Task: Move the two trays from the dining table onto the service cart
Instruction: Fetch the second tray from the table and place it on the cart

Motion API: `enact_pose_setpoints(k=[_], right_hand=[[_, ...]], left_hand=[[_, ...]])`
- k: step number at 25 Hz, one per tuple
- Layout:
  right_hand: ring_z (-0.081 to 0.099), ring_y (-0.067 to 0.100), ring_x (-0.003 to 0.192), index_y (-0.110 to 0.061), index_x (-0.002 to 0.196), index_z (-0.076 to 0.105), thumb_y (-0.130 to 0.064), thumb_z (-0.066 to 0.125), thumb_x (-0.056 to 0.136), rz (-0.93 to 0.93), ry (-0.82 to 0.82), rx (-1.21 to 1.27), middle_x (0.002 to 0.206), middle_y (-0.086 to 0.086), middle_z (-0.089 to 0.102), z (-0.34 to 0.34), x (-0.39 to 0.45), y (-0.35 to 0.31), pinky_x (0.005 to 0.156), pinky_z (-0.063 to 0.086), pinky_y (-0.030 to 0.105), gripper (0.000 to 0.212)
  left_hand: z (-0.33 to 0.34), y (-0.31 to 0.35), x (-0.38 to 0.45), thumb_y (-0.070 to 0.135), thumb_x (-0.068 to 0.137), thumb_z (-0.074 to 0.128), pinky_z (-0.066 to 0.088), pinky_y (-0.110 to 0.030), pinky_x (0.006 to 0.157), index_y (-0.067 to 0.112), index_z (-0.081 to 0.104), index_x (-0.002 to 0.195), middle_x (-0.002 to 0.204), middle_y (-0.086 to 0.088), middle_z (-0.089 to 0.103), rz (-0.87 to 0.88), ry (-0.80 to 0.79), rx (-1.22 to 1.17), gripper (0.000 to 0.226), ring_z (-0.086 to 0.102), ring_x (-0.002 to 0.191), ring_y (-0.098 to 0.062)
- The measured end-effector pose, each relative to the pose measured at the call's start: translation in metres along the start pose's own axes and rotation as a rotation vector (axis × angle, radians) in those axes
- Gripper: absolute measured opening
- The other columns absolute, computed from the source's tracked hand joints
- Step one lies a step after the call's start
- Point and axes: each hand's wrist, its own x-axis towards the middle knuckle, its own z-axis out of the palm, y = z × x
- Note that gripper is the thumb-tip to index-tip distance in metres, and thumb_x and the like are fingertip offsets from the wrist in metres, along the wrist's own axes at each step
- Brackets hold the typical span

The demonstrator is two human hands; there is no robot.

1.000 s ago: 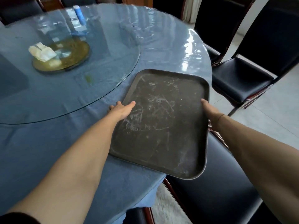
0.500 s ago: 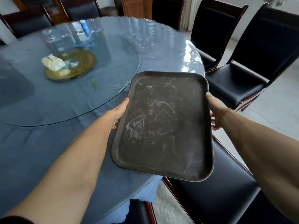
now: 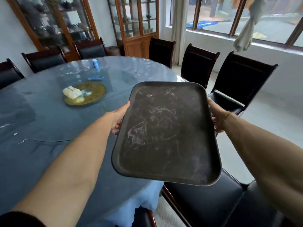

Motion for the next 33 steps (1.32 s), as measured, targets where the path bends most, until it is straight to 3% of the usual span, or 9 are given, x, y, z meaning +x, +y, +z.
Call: enact_pose_setpoints(k=[3, 8, 11, 14, 19, 22, 26, 30, 33], right_hand=[[0.063, 0.02, 0.044, -0.017, 0.05, 0.072, -0.092, 0.042, 0.068, -0.032, 0.004, 0.036, 0.056, 0.004, 0.067, -0.009, -0.06, 0.001, 0.043, 0.048, 0.023, 0.082], [0.055, 0.017, 0.027, -0.017, 0.032, 0.065, -0.086, 0.034, 0.08, -0.1, 0.068, 0.08, 0.037, 0.004, 0.059, -0.02, -0.152, 0.013, 0.027, 0.044, 0.031, 0.089], [0.059, 0.019, 0.05, -0.019, 0.051, 0.064, -0.088, 0.03, 0.078, -0.087, 0.188, 0.03, 0.058, 0.004, 0.06, -0.031, -0.194, 0.028, 0.049, 0.043, 0.019, 0.082], [0.051, 0.016, 0.072, -0.025, 0.085, 0.063, -0.089, 0.031, 0.075, -0.066, 0.273, 0.016, 0.085, 0.003, 0.055, -0.044, -0.232, 0.051, 0.058, 0.036, 0.026, 0.073], [0.051, 0.021, 0.086, -0.029, 0.102, 0.061, -0.087, 0.033, 0.076, -0.077, 0.322, 0.091, 0.095, 0.004, 0.054, -0.072, -0.292, 0.09, 0.069, 0.04, 0.031, 0.069], [0.052, 0.016, 0.08, -0.028, 0.113, 0.062, -0.083, 0.034, 0.081, -0.083, 0.39, 0.18, 0.087, 0.003, 0.055, -0.1, -0.327, 0.119, 0.066, 0.037, 0.024, 0.069], [0.05, 0.019, 0.087, -0.025, 0.135, 0.056, -0.083, 0.042, 0.074, -0.024, 0.484, 0.245, 0.129, 0.003, 0.059, -0.142, -0.384, 0.16, 0.066, 0.038, 0.027, 0.085], [0.051, 0.02, 0.086, -0.026, 0.123, 0.062, -0.086, 0.042, 0.071, -0.049, 0.622, 0.328, 0.11, 0.007, 0.057, -0.188, -0.45, 0.215, 0.07, 0.04, 0.03, 0.082], [0.052, 0.019, 0.08, -0.027, 0.097, 0.062, -0.086, 0.043, 0.066, -0.057, 0.73, 0.373, 0.095, 0.004, 0.058, -0.216, -0.51, 0.27, 0.066, 0.04, 0.029, 0.07]], left_hand=[[-0.015, 0.004, -0.048, 0.093, 0.074, 0.032, 0.041, -0.034, 0.066, 0.015, 0.058, 0.088, 0.084, -0.007, 0.059, 0.028, -0.058, 0.022, 0.083, 0.054, 0.077, -0.023], [-0.025, 0.004, -0.108, 0.092, 0.076, 0.03, 0.041, -0.036, 0.071, 0.019, 0.058, 0.091, 0.092, -0.011, 0.058, 0.117, -0.164, 0.006, 0.079, 0.053, 0.085, -0.025], [-0.026, 0.002, -0.136, 0.092, 0.075, 0.029, 0.041, -0.038, 0.07, 0.023, 0.058, 0.095, 0.093, -0.011, 0.058, 0.171, -0.217, 0.039, 0.077, 0.053, 0.086, -0.025], [-0.023, -0.005, -0.161, 0.093, 0.075, 0.029, 0.042, -0.038, 0.071, 0.024, 0.057, 0.1, 0.09, -0.01, 0.058, 0.187, -0.296, 0.088, 0.078, 0.053, 0.085, -0.024], [0.002, -0.005, -0.196, 0.092, 0.076, 0.03, 0.045, -0.04, 0.073, 0.023, 0.057, 0.11, 0.101, -0.012, 0.059, 0.238, -0.41, 0.178, 0.082, 0.054, 0.094, -0.025], [0.029, 0.001, -0.223, 0.092, 0.075, 0.032, 0.047, -0.04, 0.077, 0.021, 0.056, 0.118, 0.106, -0.013, 0.059, 0.281, -0.475, 0.248, 0.086, 0.055, 0.096, -0.026], [0.077, 0.007, -0.266, 0.094, 0.072, 0.034, 0.046, -0.038, 0.078, 0.019, 0.056, 0.118, 0.099, -0.011, 0.058, 0.345, -0.563, 0.353, 0.09, 0.054, 0.088, -0.026], [0.137, 0.003, -0.323, 0.094, 0.072, 0.032, 0.044, -0.036, 0.077, 0.021, 0.054, 0.1, 0.09, -0.01, 0.053, 0.383, -0.693, 0.455, 0.081, 0.049, 0.082, -0.023], [0.188, -0.015, -0.372, 0.093, 0.074, 0.033, 0.044, -0.037, 0.08, 0.02, 0.055, 0.107, 0.094, -0.012, 0.057, 0.438, -0.769, 0.501, 0.083, 0.052, 0.08, -0.023]])
